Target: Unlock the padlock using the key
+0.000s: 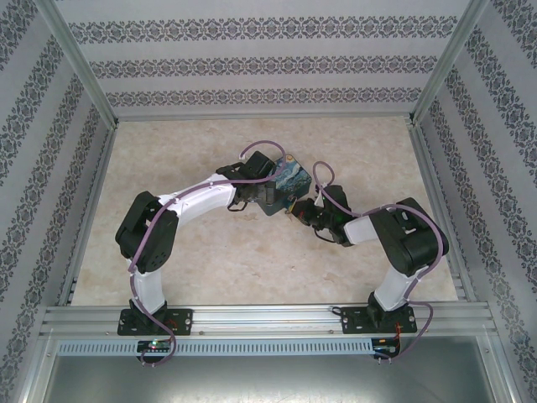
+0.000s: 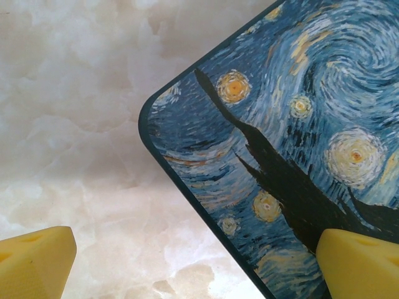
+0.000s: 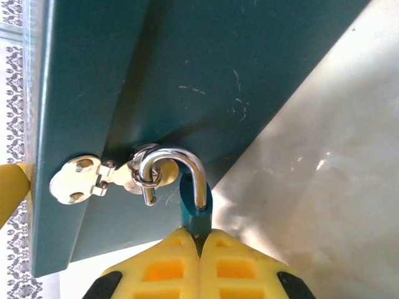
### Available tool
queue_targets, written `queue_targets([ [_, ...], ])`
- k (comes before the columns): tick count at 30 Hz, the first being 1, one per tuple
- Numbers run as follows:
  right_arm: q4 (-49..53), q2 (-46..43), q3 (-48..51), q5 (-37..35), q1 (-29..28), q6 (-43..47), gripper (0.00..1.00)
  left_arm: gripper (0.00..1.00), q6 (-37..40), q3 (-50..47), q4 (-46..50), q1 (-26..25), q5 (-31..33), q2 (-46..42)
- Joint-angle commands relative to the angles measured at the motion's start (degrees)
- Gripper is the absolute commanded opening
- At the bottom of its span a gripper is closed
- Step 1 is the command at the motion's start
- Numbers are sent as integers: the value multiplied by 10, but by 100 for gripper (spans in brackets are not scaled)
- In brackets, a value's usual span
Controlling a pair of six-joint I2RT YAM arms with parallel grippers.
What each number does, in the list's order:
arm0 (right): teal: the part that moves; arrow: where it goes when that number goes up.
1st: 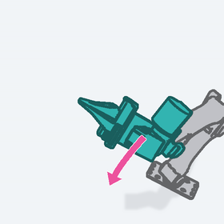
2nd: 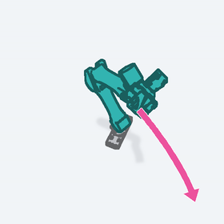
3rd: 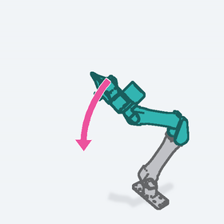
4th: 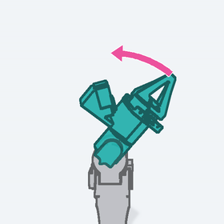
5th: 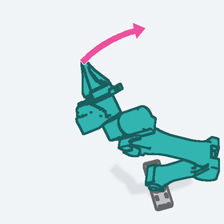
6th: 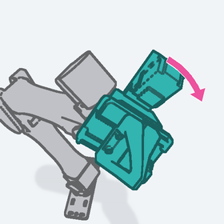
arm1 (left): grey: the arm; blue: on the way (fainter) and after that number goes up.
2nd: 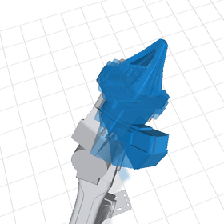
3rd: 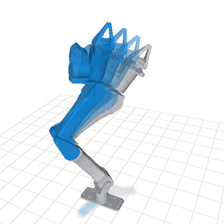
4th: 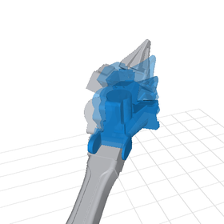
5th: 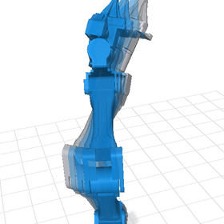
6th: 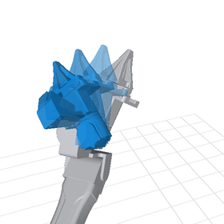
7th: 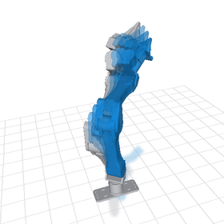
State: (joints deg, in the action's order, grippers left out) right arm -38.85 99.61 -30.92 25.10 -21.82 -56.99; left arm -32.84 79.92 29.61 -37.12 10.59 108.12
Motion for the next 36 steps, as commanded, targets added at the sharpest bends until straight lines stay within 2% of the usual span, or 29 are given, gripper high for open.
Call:
queue_targets([
  [1, -30, 10, -21, 3, 14, -9, 0, 100, 10, -21, 80, -7, -5, 40],
  [19, -37, 31, -59, 23, 42, -35, 0, 100, 12, -23, 78, -8, -7, 40],
  [28, -13, 63, -96, 82, 68, -26, 0, 100, 13, -26, 80, -8, -7, 39],
  [36, -16, 39, -60, 89, 90, -18, 0, 100, 17, -17, 87, -8, -5, 38],
])
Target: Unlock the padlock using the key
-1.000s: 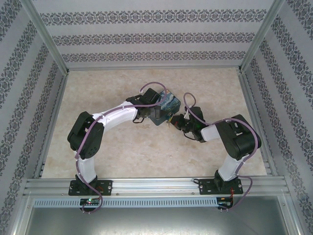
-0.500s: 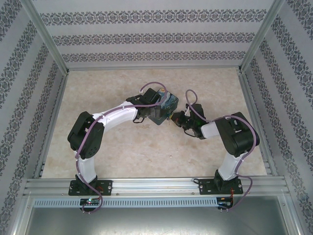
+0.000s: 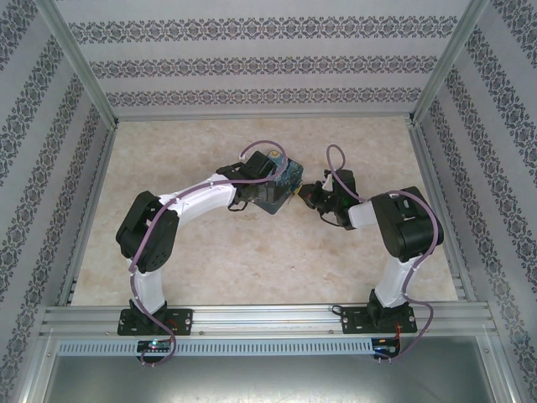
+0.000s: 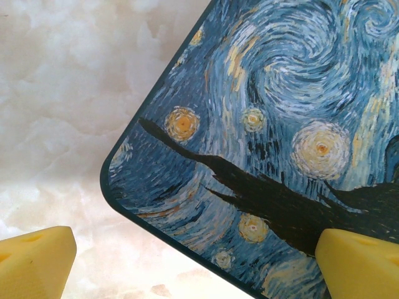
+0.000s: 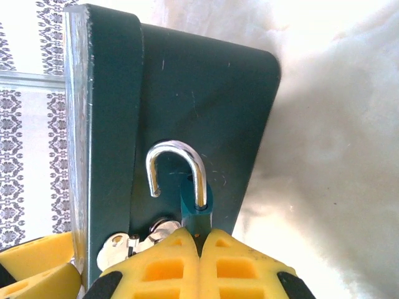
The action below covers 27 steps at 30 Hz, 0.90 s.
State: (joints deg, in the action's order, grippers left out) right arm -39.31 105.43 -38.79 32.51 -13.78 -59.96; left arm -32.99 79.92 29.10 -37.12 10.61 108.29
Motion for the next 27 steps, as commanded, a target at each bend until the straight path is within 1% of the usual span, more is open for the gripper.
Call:
queue_targets([
  [1, -11, -27, 26, 15, 11, 13, 0, 100, 20, -15, 94, -8, -4, 36],
  [11, -1, -120, 118, 24, 13, 17, 0, 100, 30, 28, 117, -8, 2, 19],
  [16, 2, -156, 154, 23, -13, 8, 0, 100, 34, 46, 126, -8, 1, -4],
  [18, 3, -169, 163, 17, -38, 2, 0, 100, 35, 52, 128, -8, 0, -17],
  [21, 10, -183, 163, 3, -93, -6, 0, 100, 37, 57, 130, -8, 3, -37],
  [24, 16, -186, 149, -21, -165, -14, 0, 100, 40, 62, 133, -8, 8, -56],
  [27, 8, -167, 129, -45, -235, -27, 0, 100, 43, 67, 135, -8, 13, -70],
])
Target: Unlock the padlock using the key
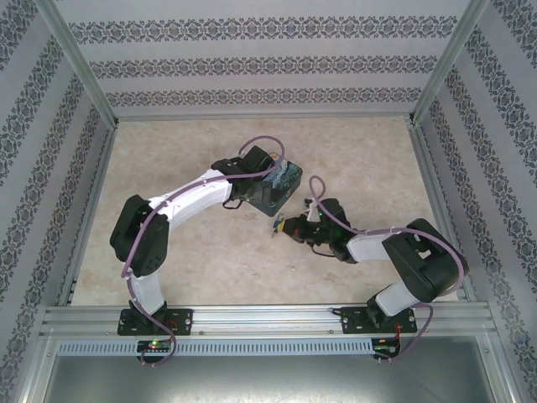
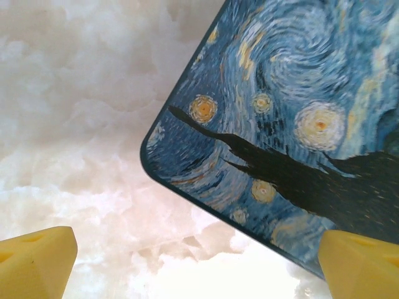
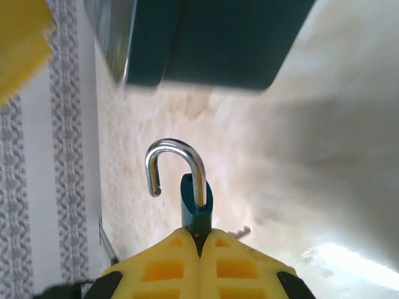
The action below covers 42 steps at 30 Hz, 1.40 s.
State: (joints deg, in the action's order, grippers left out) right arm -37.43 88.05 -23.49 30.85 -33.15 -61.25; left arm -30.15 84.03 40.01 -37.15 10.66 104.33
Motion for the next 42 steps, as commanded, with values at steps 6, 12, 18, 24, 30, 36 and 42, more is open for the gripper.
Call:
queue_targets([
  [6, -51, 95, -43, -62, -113, -40, 0, 100, 15, 27, 30, -7, 19, -45],
  [12, -96, 130, -10, -80, -109, -56, 0, 100, 13, 14, 31, -6, 21, -54],
  [18, -86, 113, 14, -87, -103, -52, 2, 100, 11, 3, 25, -7, 23, -59],
  [24, -77, 77, 52, -96, -92, -56, 35, 100, 11, 3, 27, -6, 22, -64],
  [30, -62, 17, 102, -104, -80, -66, 57, 100, 13, 4, 29, -6, 23, -73],
  [36, 3, -101, 137, -102, -45, -59, 71, 100, 17, -8, 16, -6, 43, -98],
  [42, 220, -315, 96, -105, 50, 5, 90, 100, 45, -88, -82, -5, 88, -181],
])
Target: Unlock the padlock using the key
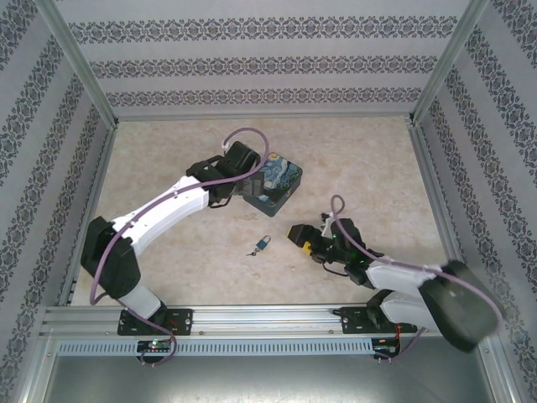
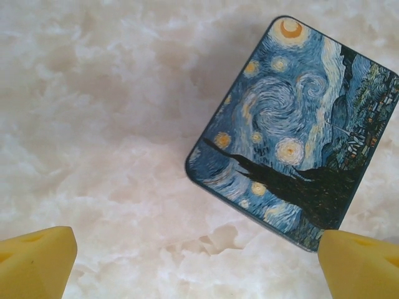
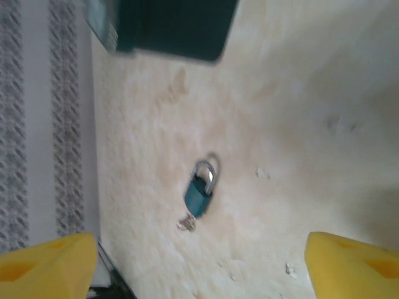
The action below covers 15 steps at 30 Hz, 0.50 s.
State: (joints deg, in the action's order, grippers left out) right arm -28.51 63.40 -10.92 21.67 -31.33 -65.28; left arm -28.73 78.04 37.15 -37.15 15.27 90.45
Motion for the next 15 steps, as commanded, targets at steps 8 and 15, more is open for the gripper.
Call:
queue_targets([
  [8, 436, -268, -179, -274, 102, 231, 98, 100, 155, -136, -170, 9, 125, -163],
  [15, 409, -236, -225, -380, 180, 327, 98, 100, 284, -230, -272, 55, 210, -270],
])
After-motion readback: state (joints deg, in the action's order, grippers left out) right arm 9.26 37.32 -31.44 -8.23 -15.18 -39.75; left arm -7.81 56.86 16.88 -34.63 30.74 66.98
